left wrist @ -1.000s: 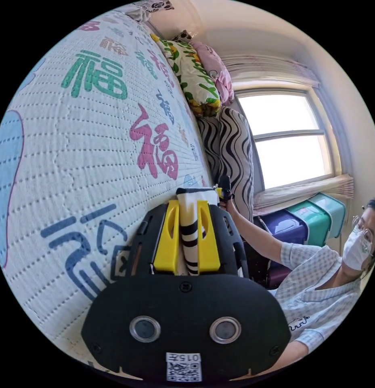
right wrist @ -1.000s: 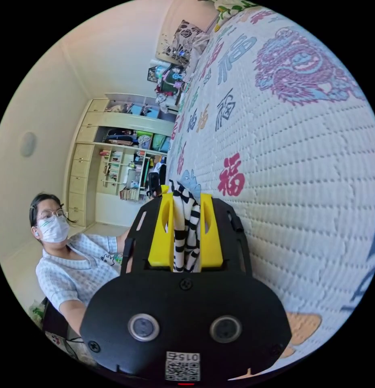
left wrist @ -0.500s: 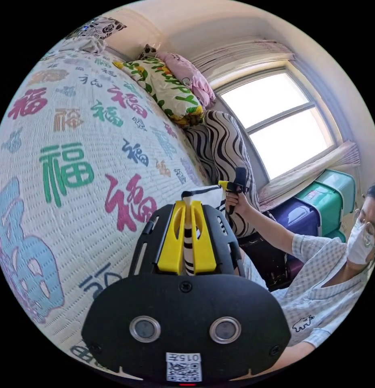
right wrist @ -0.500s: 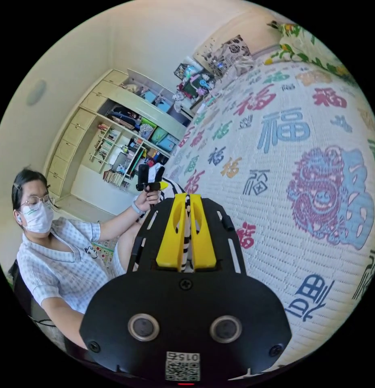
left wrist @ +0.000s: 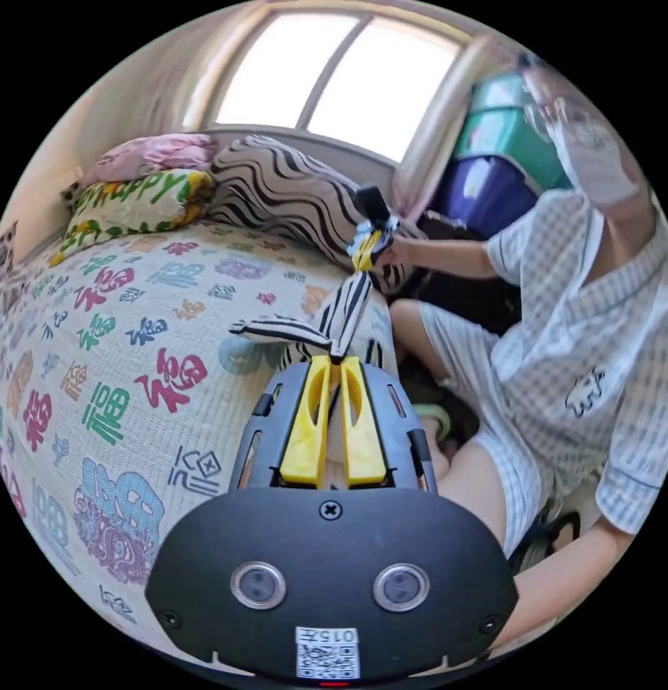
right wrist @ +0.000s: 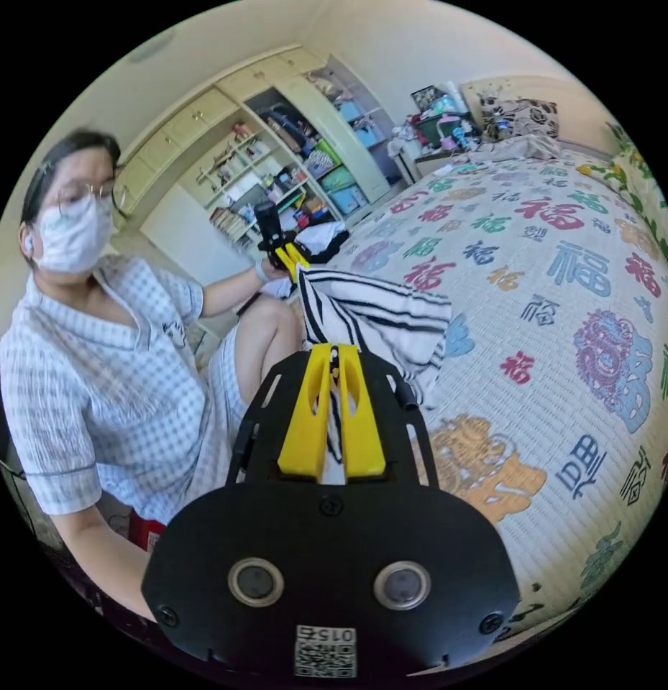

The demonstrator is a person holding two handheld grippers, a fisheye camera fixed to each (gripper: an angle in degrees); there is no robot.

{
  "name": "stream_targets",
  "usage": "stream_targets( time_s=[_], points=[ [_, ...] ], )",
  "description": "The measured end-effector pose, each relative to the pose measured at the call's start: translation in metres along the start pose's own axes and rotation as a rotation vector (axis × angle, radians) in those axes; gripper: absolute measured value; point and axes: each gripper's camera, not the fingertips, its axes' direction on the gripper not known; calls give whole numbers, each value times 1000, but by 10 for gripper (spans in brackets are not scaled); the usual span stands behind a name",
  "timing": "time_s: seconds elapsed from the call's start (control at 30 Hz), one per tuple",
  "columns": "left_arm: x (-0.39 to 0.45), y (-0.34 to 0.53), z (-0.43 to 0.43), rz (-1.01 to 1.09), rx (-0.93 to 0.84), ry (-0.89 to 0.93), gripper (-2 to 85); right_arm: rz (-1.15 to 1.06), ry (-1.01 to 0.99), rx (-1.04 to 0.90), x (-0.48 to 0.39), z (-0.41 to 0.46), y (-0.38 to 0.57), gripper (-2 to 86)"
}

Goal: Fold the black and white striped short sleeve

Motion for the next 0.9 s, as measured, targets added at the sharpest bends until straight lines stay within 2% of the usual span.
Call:
stream_targets(
  time_s=[0.03,0.17,0.27,0.37,0.4,0.43,0.53,0.63,0.7,0.77,0.9],
  points=[
    [16,-1,11,29,-80,-10,1,-6,9,-42,-10,14,7,3],
    [44,-9,39,57,-217,-55,1,33,39,-116,-19,53,24,4],
    [36,-20,47,-2,-232,1,1,137,29,-34,-3,59,29,4],
    [4,-24,31,-161,-103,118,0,173,17,97,12,46,18,5],
    [-11,-21,20,-239,3,149,0,173,14,117,19,41,10,6],
    [-24,-14,9,-304,122,171,-1,178,10,119,27,39,0,8],
    [-30,-11,-3,-346,239,146,-1,204,-20,90,50,38,-18,14],
    [-15,-28,7,-253,142,153,0,203,-87,18,66,45,-27,30],
    [-6,-37,17,-195,67,163,0,213,-28,-53,74,49,-33,54],
    [-1,-44,27,-161,12,168,0,248,19,-44,85,50,-41,78],
    [-3,-57,40,-141,-53,209,0,280,-91,-56,124,75,-69,95]
  ],
)
